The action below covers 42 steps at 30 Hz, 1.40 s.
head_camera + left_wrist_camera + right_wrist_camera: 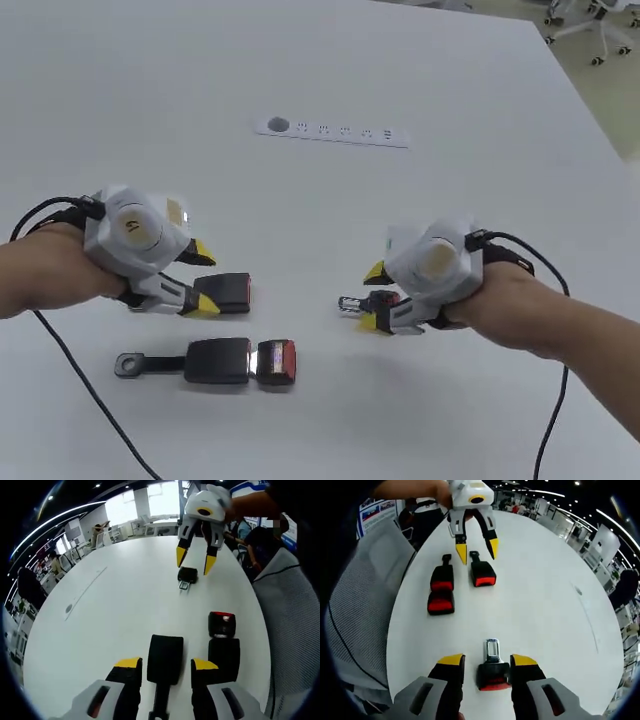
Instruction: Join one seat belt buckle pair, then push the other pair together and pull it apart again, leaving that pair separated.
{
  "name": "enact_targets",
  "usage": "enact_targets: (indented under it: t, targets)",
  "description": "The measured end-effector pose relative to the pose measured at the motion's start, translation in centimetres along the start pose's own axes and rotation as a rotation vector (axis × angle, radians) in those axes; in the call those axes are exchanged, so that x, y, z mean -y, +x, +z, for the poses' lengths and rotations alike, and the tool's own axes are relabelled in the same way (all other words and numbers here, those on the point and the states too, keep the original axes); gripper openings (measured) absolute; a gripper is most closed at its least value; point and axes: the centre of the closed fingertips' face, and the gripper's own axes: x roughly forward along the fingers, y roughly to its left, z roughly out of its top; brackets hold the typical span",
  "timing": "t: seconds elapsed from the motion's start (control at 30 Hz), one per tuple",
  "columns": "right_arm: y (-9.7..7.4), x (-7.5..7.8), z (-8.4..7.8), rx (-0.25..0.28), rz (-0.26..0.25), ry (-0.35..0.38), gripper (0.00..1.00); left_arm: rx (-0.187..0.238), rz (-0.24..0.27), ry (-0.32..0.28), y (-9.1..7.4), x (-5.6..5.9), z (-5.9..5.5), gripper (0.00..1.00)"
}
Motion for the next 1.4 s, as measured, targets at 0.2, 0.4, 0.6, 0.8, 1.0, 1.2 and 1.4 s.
enact_targets:
  t: [0.2,0.4,0.6,0.8,1.0,1.2,1.4]
  targets:
    - [0.0,1.1,-2.2,-0.035,-0.005,0.006,0.34,-0.032,-0.015,0.016,0.6,-0.3,-0.8,0.37]
    - [0.6,1.1,-3.0,-0.055,0.020,0.006,0.34,-0.054,-0.041,0.014,0.9,-0.6,-1.1,0.37]
    - [1.8,0.6,-3.8,-0.080,0.061,0.000,0.32,-0.058,-0.070,0.020,1.9,-0.2,-1.2,0.34]
    - [2.2,0.4,-4.0,-0.095,0.074,-0.027,0.31,-0.087,-0.087,0.060,2.5,0.1,-1.5,0.33]
    - [2.7,0.6,-4.3,-0.098,0.091,-0.035,0.31,-0.111,-0.095,0.114,2.8,0.1,-1.9,0.34]
    - [2.9,0.4,-4.2,-0.105,0.097,-0.044,0.32,-0.112,-0.102,0.124,2.8,0.1,-1.9,0.34]
    - [2.8,0.4,-4.1,-0.113,0.110,-0.046,0.32,-0.126,-0.109,0.144,2.8,0.3,-1.8,0.34]
